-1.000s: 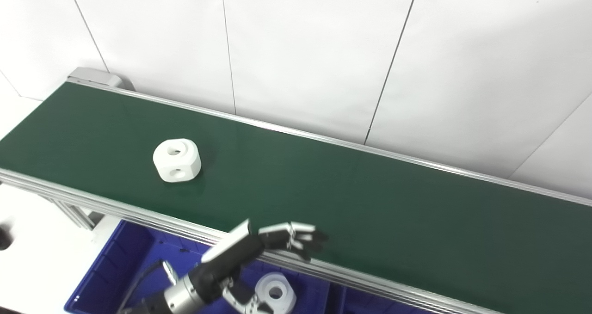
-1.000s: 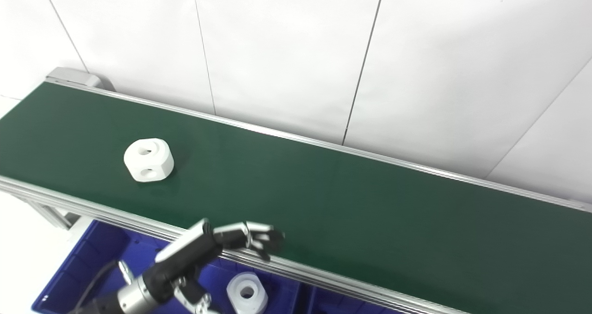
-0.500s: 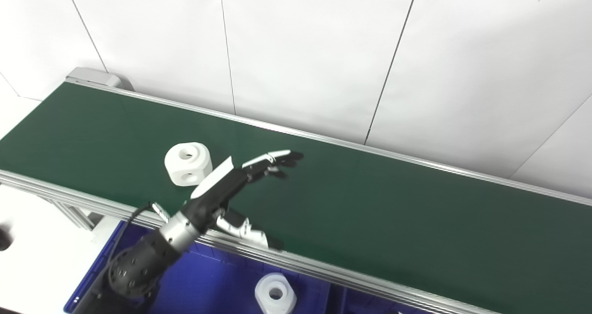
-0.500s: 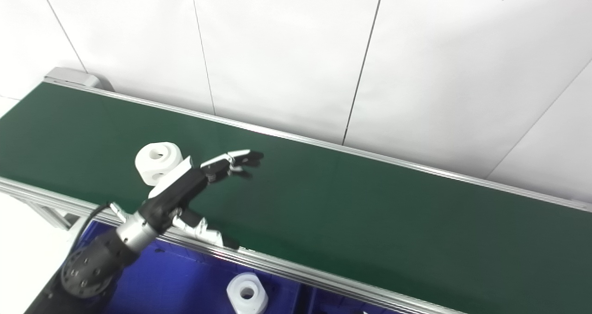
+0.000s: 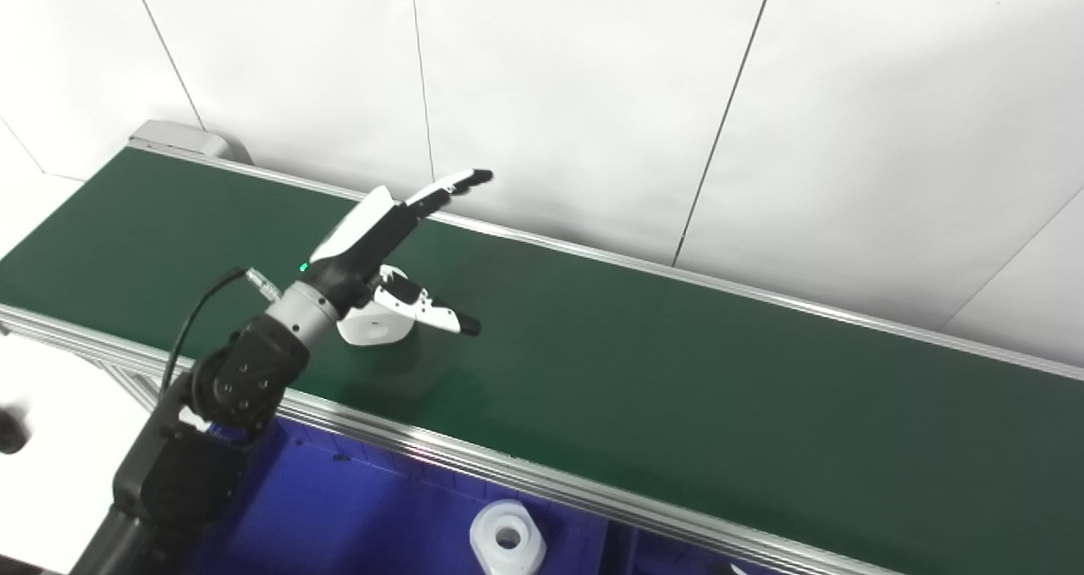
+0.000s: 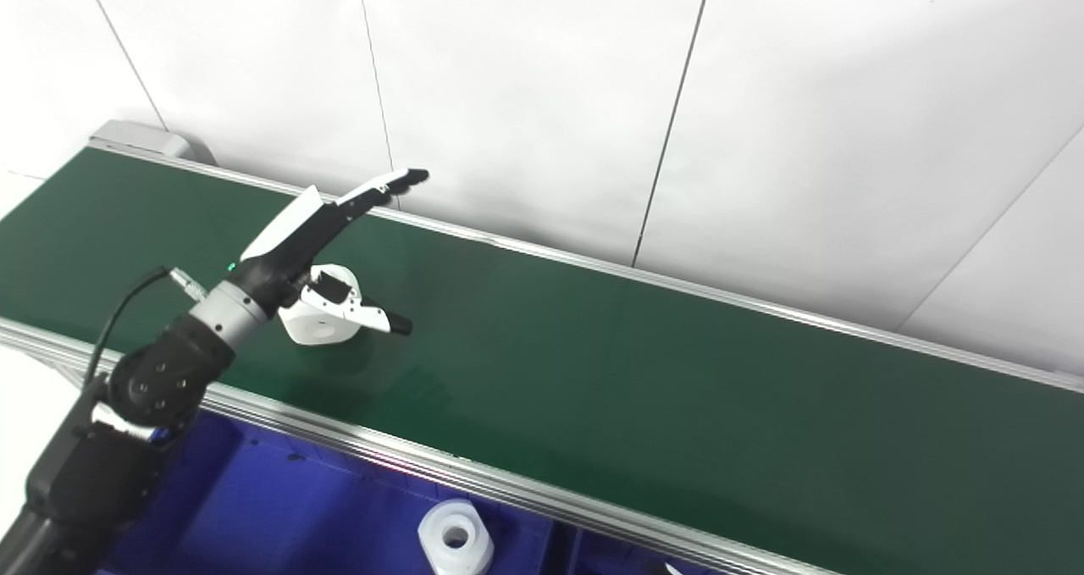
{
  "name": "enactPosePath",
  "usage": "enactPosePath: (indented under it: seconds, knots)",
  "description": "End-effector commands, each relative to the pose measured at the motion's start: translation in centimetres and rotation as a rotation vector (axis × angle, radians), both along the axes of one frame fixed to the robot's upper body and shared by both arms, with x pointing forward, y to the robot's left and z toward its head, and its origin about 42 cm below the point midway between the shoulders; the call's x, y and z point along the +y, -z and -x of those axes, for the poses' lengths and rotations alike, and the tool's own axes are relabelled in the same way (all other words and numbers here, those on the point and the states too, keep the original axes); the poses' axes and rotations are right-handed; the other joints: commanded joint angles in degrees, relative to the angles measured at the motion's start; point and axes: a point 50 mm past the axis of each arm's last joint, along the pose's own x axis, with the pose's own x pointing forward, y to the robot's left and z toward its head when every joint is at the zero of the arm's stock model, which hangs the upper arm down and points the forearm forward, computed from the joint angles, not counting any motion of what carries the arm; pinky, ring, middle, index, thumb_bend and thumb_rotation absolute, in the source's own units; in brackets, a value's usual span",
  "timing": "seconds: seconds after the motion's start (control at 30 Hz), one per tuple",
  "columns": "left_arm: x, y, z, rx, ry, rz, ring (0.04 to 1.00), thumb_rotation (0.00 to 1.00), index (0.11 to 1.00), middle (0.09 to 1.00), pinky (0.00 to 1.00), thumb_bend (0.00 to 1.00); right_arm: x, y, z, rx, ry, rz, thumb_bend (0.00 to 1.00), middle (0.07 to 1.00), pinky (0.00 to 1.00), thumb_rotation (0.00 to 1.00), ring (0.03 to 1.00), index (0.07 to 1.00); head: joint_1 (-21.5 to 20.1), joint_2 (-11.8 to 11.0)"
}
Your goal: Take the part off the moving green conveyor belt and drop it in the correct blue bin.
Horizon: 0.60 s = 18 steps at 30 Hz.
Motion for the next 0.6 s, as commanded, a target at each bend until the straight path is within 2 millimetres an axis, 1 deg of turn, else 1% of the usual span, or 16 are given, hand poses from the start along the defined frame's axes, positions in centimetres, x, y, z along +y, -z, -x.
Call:
enactPosePath:
  seconds: [0.0,0.07,0.13,0.2,0.3,0.4,0.47,0.5,0.57]
  knots:
    - [1.2,-1.8,-1.4,-0.043,-0.048,-0.065,0.960,0.12,0.930,0.969,0.92,0.87,-0.1,-0.9,-0.3,-0.074,-0.020,-0.028,0.90,0.792,0.66,0.11,0.762,0.854,0.16,-0.07]
    - [1.7,-1.9,-2.0,-0.019,-0.081,-0.120,0.963,0.12,0.933,0.977,0.91,0.88,-0.2,-0.9,-0.3,-0.073,-0.022,-0.029,0.90,0.791,0.67,0.10,0.768,0.855,0.49,-0.07]
    - [2.0,-1.9,-2.3,0.005,-0.107,-0.173,0.982,0.16,0.946,0.996,0.92,0.91,-0.3,-1.0,-0.3,-0.072,-0.023,-0.030,0.90,0.790,0.68,0.09,0.769,0.855,0.77,0.00]
    - [2.2,-2.0,-2.7,0.018,-0.118,-0.228,0.995,0.17,0.941,0.998,0.96,0.94,-0.4,-1.0,-0.3,-0.073,-0.023,-0.030,0.90,0.788,0.69,0.10,0.769,0.855,1.06,0.10]
    - [2.5,-1.8,-3.0,0.025,-0.126,-0.356,1.000,0.17,0.927,0.997,0.99,0.96,-0.6,-1.0,-0.3,-0.067,-0.022,-0.037,0.90,0.789,0.67,0.09,0.763,0.856,1.48,0.21]
    - [2.7,-1.1,-3.1,0.069,-0.108,-0.461,1.000,0.18,0.932,1.000,1.00,0.97,-0.7,-0.9,-0.3,-0.060,-0.024,-0.041,0.89,0.793,0.67,0.09,0.770,0.859,1.70,0.29]
    - [2.7,-0.7,-2.9,0.107,-0.101,-0.498,1.000,0.19,0.937,1.000,1.00,0.99,-0.9,-0.9,-0.2,-0.061,-0.022,-0.040,0.89,0.798,0.63,0.08,0.763,0.860,1.82,0.47]
    - [2.6,-0.3,-2.9,0.126,-0.099,-0.508,1.000,0.18,0.936,1.000,1.00,1.00,-0.9,-1.0,-0.2,-0.062,-0.023,-0.037,0.89,0.797,0.66,0.07,0.765,0.862,1.85,0.52]
    - [2.6,0.4,-2.7,0.162,-0.095,-0.518,1.000,0.17,0.932,1.000,1.00,1.00,-1.1,-1.0,-0.2,-0.061,-0.022,-0.038,0.89,0.799,0.67,0.07,0.762,0.863,1.96,0.61]
